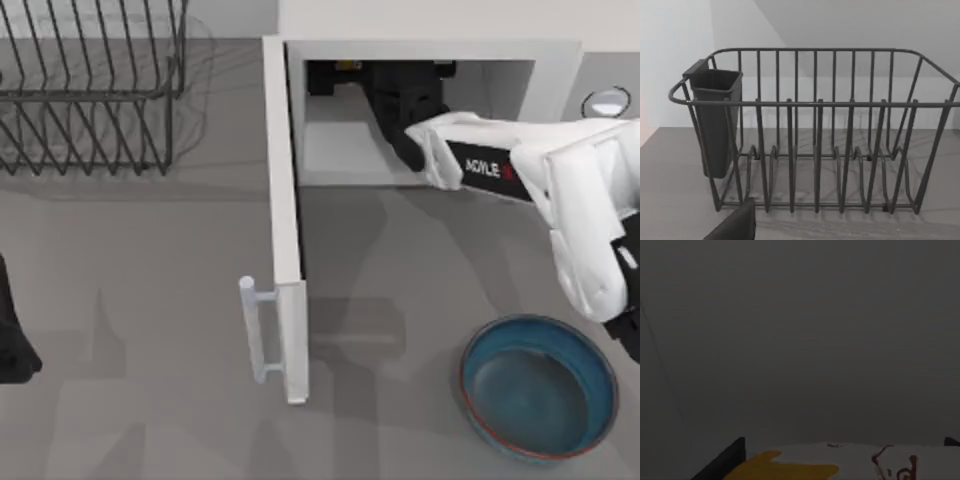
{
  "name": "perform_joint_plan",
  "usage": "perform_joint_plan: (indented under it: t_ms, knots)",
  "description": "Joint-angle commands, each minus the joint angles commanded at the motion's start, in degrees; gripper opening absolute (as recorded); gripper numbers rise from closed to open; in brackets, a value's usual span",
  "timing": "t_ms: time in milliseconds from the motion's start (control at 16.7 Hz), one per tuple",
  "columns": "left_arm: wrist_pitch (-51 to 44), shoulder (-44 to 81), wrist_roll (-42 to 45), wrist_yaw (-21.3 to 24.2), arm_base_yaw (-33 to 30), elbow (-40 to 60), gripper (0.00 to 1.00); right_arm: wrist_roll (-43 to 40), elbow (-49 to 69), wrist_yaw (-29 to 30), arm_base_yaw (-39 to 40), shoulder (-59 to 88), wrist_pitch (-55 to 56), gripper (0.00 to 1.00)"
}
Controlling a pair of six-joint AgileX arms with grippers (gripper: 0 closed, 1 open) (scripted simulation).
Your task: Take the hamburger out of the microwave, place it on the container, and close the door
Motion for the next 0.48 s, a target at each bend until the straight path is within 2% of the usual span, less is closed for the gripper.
perform_joint_plan:
  t_ms: [300,480]
  knots:
    - [0.0,0.0,0.0,0.0,0.0,0.0,1.0,1.53,-25.1,3.96,4.26,-10.55,11.8,0.0]
    - [0.0,0.0,0.0,0.0,0.0,0.0,1.0,2.3,-36.05,5.95,6.4,-15.81,17.7,0.0]
